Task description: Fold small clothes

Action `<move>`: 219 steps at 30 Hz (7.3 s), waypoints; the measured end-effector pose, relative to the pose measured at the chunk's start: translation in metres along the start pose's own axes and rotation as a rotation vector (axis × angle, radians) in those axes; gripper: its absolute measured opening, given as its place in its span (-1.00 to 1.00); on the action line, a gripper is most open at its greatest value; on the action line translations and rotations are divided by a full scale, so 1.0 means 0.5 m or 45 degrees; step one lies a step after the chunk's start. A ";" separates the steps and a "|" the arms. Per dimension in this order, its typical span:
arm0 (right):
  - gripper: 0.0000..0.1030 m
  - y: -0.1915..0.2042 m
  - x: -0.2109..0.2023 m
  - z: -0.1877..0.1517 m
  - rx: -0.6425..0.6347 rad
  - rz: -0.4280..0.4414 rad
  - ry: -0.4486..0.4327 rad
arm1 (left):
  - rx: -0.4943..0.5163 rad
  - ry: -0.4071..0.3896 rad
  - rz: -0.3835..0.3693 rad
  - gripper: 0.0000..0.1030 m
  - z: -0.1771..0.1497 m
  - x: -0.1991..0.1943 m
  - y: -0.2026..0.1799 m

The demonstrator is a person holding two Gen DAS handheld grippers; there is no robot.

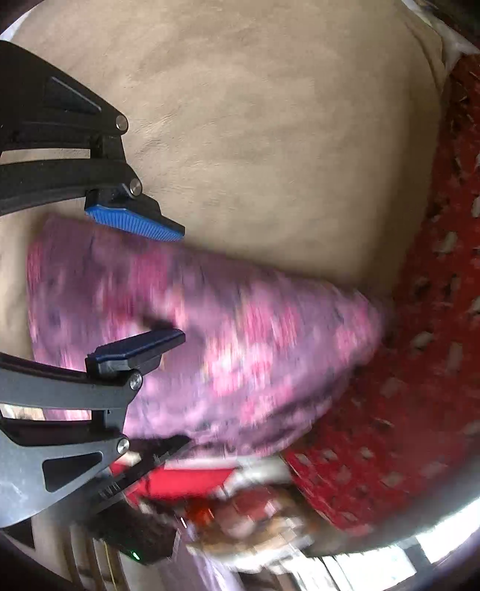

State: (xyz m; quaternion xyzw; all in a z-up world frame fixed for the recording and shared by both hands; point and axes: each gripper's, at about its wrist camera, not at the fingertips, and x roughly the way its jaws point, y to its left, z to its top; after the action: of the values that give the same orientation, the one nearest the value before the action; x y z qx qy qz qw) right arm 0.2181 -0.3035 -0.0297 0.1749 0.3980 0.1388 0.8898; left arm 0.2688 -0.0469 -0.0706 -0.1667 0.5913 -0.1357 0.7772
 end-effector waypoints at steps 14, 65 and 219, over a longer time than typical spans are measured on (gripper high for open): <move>-0.33 -0.113 0.043 0.031 0.362 0.087 -0.003 | 0.067 -0.045 0.027 -0.07 0.037 0.012 -0.017; -0.98 -0.073 -0.050 -0.074 0.201 -0.008 -0.053 | 0.241 -0.025 0.161 0.16 -0.081 0.022 -0.028; -0.61 0.235 0.015 -0.073 -0.023 0.047 0.030 | -0.065 -0.221 0.027 -0.54 -0.070 -0.160 0.181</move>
State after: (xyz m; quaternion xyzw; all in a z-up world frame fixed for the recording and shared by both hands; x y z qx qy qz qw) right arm 0.1828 -0.1876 -0.0077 0.1724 0.4040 0.1610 0.8838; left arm 0.2150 0.0645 -0.0474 -0.1912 0.5268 -0.0974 0.8224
